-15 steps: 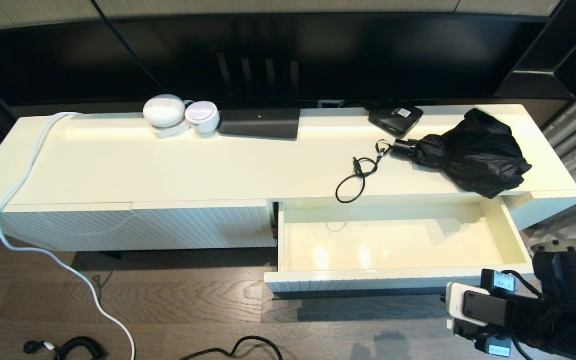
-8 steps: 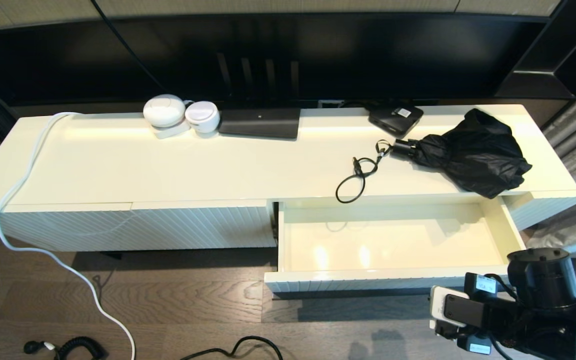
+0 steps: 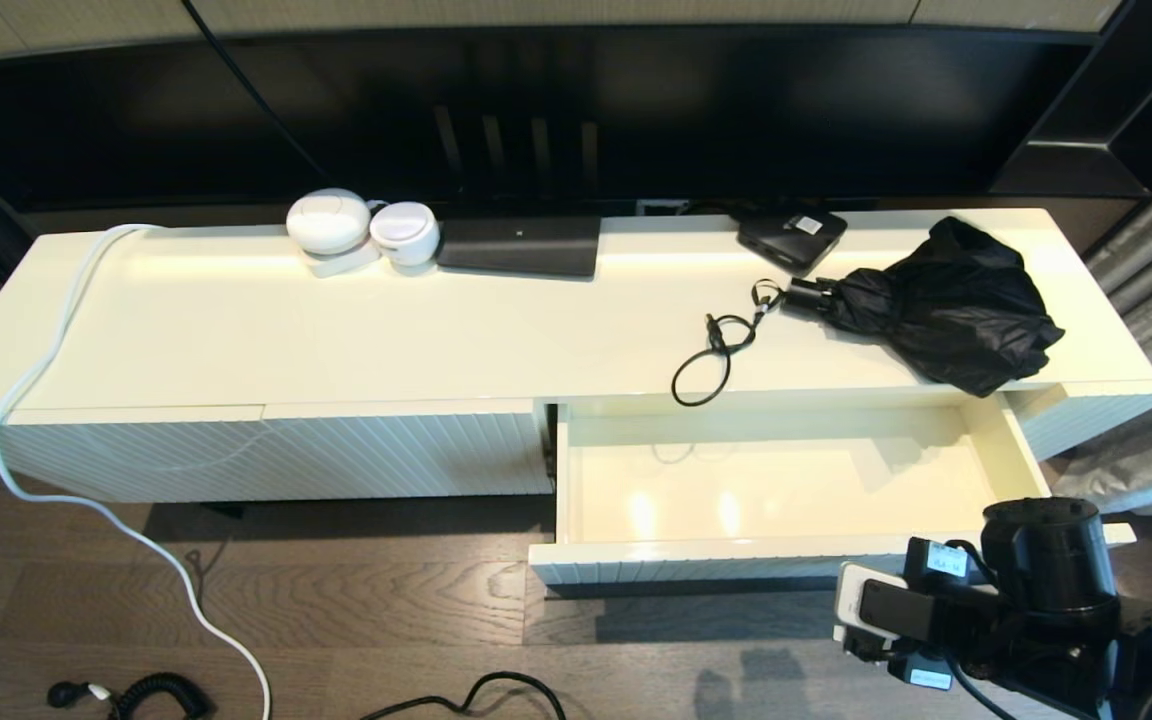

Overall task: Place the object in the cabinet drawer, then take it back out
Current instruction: Close the drawer

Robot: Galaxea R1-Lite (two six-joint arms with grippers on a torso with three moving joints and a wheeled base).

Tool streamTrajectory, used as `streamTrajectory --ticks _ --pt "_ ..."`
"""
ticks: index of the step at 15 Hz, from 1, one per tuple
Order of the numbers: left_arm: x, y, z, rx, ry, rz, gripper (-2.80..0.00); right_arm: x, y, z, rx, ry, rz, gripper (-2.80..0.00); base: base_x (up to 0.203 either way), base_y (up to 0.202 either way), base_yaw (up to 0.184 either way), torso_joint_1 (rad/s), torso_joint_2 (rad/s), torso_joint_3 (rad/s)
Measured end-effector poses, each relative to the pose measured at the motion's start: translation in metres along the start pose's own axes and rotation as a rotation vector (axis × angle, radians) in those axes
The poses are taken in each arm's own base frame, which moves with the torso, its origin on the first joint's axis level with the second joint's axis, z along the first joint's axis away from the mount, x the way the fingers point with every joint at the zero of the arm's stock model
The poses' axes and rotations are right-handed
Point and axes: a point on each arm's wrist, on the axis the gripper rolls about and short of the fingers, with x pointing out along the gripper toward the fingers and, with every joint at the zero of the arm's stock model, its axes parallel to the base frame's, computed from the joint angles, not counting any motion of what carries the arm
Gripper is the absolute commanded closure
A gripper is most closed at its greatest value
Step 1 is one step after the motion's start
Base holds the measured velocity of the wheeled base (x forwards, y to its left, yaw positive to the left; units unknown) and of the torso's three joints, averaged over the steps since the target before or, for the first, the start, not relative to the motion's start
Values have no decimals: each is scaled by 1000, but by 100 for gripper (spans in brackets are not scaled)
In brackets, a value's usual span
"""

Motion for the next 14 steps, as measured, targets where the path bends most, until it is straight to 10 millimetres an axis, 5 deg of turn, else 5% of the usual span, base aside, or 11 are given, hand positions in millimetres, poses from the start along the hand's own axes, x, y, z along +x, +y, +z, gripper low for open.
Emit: streamTrajectory --ticks 14 --pt "0 0 0 0 0 1 0 12 -10 3 -22 -41 -92 0 0 0 0 0 0 0"
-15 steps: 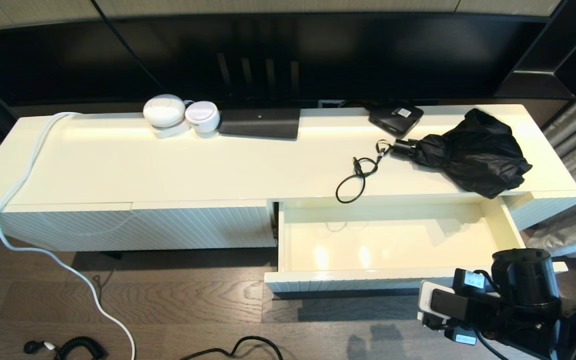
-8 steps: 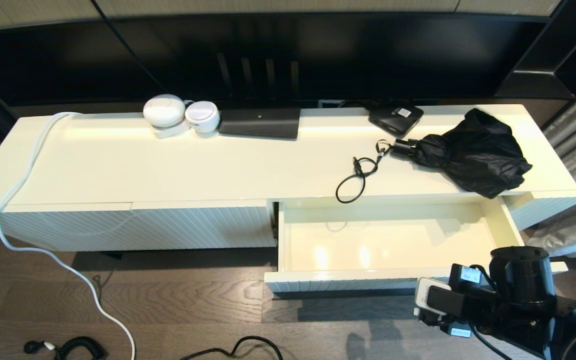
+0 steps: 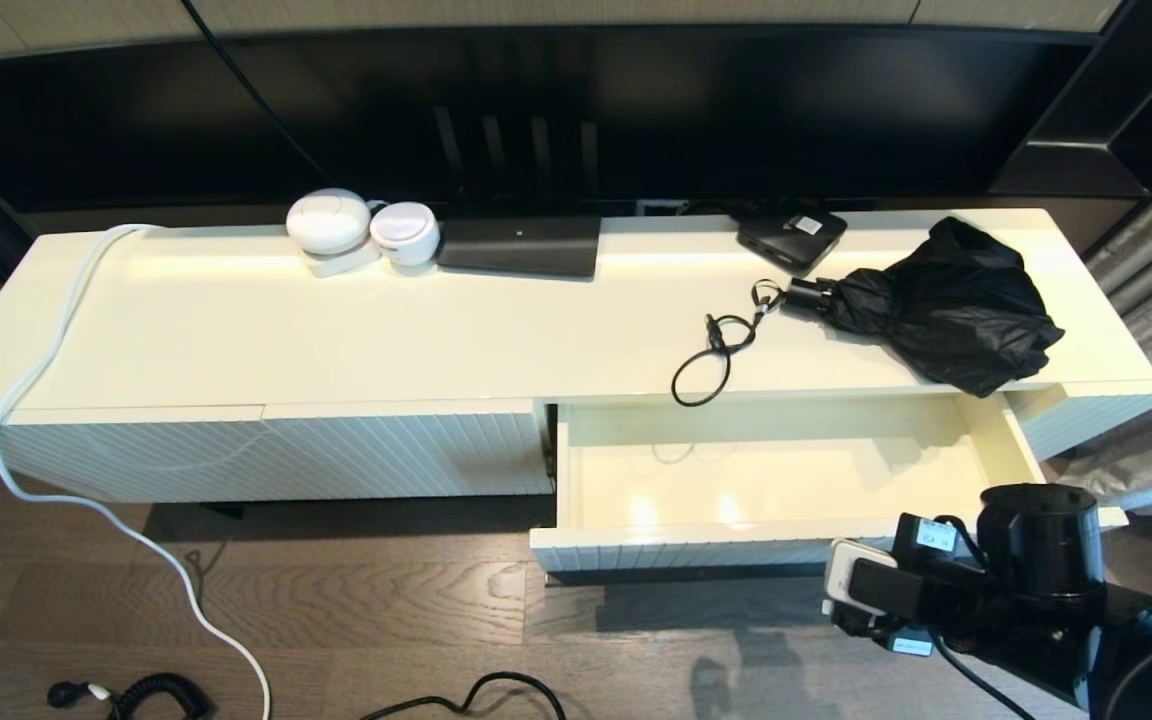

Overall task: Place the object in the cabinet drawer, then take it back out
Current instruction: Close the drawer

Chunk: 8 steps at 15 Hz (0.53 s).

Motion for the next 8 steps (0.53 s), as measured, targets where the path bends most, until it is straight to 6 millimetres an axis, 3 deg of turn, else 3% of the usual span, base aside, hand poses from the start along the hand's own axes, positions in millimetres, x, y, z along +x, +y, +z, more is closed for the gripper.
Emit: streamTrajectory --ticks 8 --pt "0 0 0 0 0 0 0 22 -7 0 -22 -25 -73 0 0 0 0 0 0 0"
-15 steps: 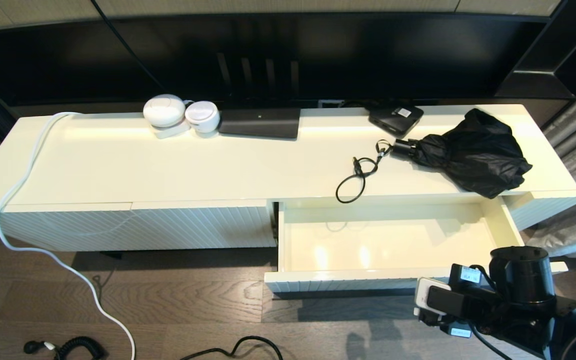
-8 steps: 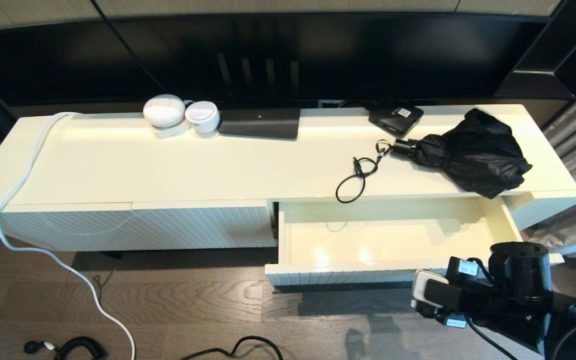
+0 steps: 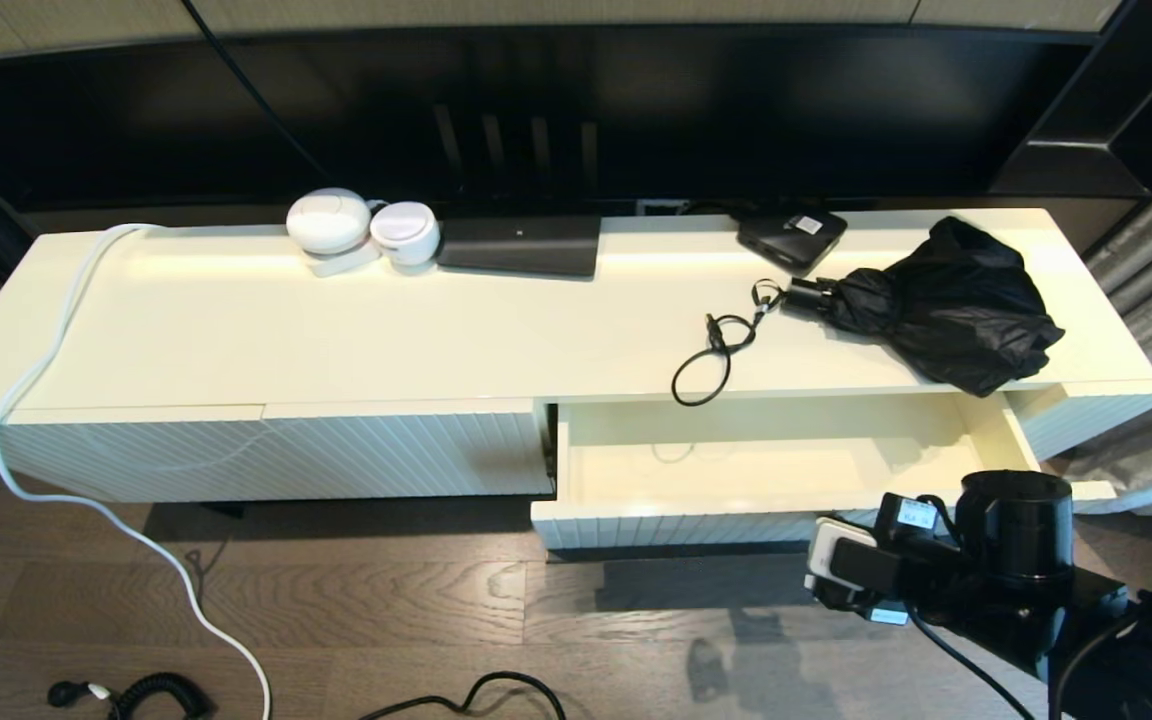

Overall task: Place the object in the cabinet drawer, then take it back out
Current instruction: Close the drawer

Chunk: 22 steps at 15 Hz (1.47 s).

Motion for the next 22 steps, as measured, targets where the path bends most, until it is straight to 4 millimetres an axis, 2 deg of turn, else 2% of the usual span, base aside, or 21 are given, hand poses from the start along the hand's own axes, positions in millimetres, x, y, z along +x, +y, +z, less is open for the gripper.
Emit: streamTrajectory --ticks 22 --pt "0 0 0 0 0 0 0 69 -41 -10 -22 3 -163 0 0 0 0 0 0 0"
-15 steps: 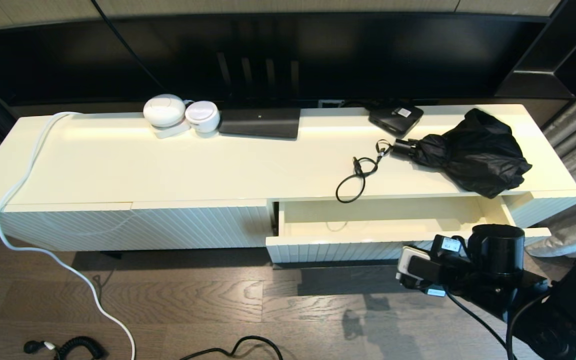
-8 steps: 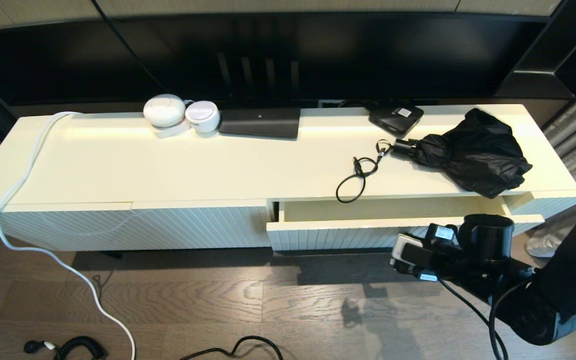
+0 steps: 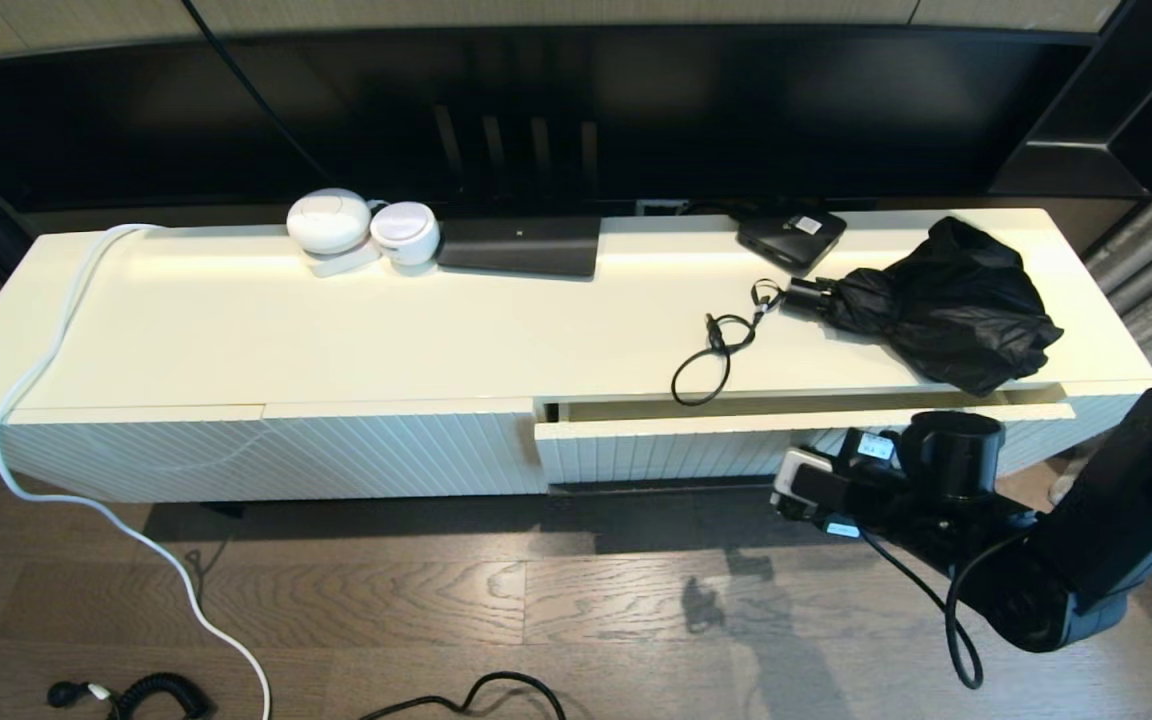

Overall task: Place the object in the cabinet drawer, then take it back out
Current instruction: Close the drawer

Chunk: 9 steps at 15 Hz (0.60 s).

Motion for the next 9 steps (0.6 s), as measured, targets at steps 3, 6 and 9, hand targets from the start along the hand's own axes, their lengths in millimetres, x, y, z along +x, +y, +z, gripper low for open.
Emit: streamTrajectory --ticks 3,6,9 --pt "0 0 0 0 0 0 0 10 -6 -1 1 8 -32 0 0 0 0 0 0 0" --pt "0 0 0 0 0 0 0 19 -10 0 -6 13 -55 0 0 0 0 0 0 0" --pt "0 0 0 0 0 0 0 25 -14 1 -6 13 -71 0 0 0 0 0 0 0"
